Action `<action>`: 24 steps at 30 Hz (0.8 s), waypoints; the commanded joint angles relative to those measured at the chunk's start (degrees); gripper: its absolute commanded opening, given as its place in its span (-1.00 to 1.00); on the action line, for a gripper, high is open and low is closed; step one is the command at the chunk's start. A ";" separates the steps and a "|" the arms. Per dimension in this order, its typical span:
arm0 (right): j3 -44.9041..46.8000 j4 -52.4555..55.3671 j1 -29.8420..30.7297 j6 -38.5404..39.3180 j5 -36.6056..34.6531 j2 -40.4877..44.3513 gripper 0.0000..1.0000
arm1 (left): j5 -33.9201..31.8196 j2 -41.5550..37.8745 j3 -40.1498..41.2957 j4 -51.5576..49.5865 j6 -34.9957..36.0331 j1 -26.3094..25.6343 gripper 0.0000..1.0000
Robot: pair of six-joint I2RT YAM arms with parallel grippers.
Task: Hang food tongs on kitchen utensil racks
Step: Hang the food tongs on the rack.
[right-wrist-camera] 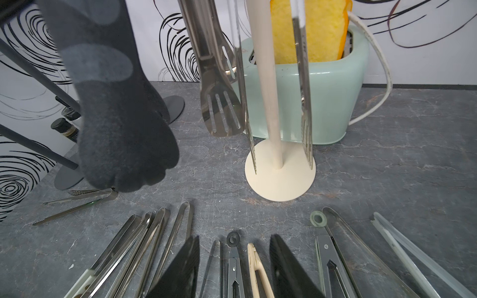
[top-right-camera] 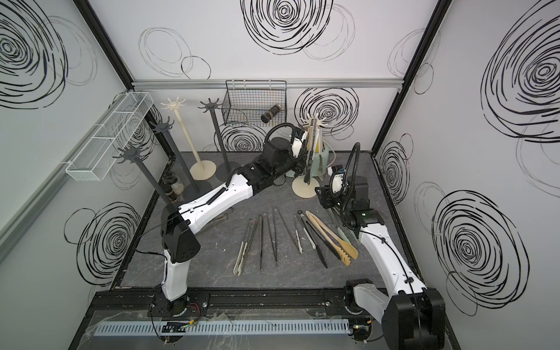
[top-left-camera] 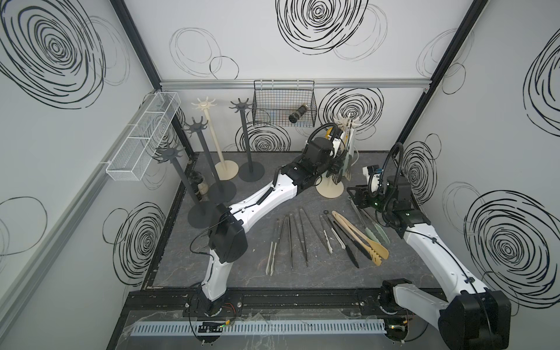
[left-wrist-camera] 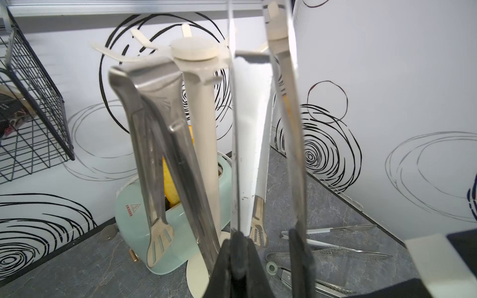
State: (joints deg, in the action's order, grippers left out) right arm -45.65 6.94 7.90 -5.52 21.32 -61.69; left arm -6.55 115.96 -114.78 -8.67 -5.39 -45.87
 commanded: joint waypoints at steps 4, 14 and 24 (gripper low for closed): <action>0.64 -0.96 -0.25 0.51 1.22 -0.40 -0.06 | -3.48 -2.23 -0.44 5.22 1.58 0.06 -1.00; 0.65 -0.68 -0.25 0.71 1.13 -0.18 -0.06 | -0.08 -0.79 -0.52 5.86 0.30 1.58 -1.00; 0.83 -0.95 -0.25 0.77 1.18 -0.51 -0.06 | 1.43 2.29 -2.44 6.15 0.21 1.49 -1.00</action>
State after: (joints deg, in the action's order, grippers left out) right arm -45.45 6.92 7.79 -5.13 21.74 -61.89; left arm -6.07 116.79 -115.04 -6.44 -4.93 -44.56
